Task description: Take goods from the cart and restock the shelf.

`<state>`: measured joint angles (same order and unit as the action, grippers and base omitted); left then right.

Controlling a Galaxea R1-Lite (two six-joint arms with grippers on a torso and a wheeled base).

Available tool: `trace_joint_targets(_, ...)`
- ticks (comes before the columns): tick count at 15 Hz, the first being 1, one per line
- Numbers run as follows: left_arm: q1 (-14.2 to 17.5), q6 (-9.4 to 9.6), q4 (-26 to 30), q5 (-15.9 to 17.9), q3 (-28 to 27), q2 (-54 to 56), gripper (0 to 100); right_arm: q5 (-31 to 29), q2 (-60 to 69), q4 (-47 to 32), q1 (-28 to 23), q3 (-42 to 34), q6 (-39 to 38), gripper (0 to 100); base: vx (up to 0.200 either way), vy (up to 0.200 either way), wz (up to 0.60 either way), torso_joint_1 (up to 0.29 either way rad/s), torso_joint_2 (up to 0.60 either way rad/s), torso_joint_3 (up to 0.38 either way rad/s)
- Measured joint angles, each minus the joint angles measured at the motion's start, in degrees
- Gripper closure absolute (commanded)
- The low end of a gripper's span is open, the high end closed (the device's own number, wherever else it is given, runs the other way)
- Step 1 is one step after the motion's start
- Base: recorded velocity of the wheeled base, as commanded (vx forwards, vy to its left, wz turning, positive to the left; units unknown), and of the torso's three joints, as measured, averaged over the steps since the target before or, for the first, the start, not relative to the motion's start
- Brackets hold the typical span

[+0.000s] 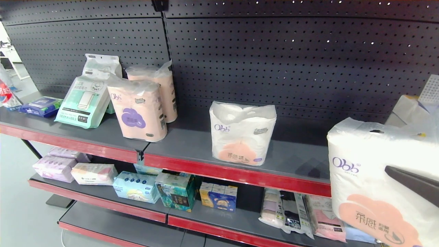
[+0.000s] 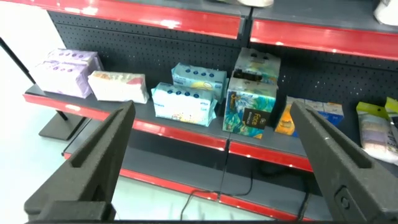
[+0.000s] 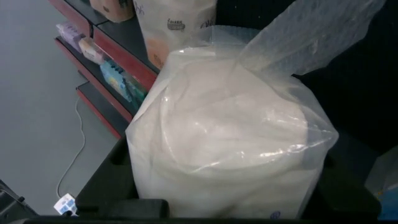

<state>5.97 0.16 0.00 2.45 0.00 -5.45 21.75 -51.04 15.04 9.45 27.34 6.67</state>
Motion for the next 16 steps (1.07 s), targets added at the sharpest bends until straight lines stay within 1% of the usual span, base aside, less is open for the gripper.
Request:
trace_joint_targets(6, 0.0, -0.05, 0.0, 0.0, 0.0, 0.0, 0, 0.15, -0.46, -0.05, -1.07, 0.1, -0.02, 100, 0.0, 0.0, 0.0, 0.0, 0.0, 0.0)
trace_joint_targets(9, -0.02, -0.13, 0.02, 0.0, 0.0, 0.0, 0, 0.28, -2.73, 0.39, -0.83, 1.78, 0.0, 100, 0.0, 0.0, 0.0, 0.0, 0.0, 0.0)
trace_joint_targets(11, 0.02, -0.13, 0.0, 0.01, 0.0, 0.0, 0, 0.26, -5.95, 2.63, -0.35, 3.99, -0.05, 100, 0.0, 0.0, 0.0, 0.0, 0.0, 0.0)
trace_joint_targets(14, 0.0, -0.16, 0.0, 0.01, 0.0, 0.0, 0, 0.15, -12.07, 10.61, 0.39, 5.67, -0.05, 100, 0.0, 0.0, 0.0, 0.0, 0.0, 0.0)
trace_joint_targets(16, 0.0, -0.16, 0.0, 0.0, 0.0, 0.0, 0, 0.12, -14.91, 11.01, 0.52, 5.92, -0.57, 100, 0.0, 0.0, 0.0, 0.0, 0.0, 0.0)
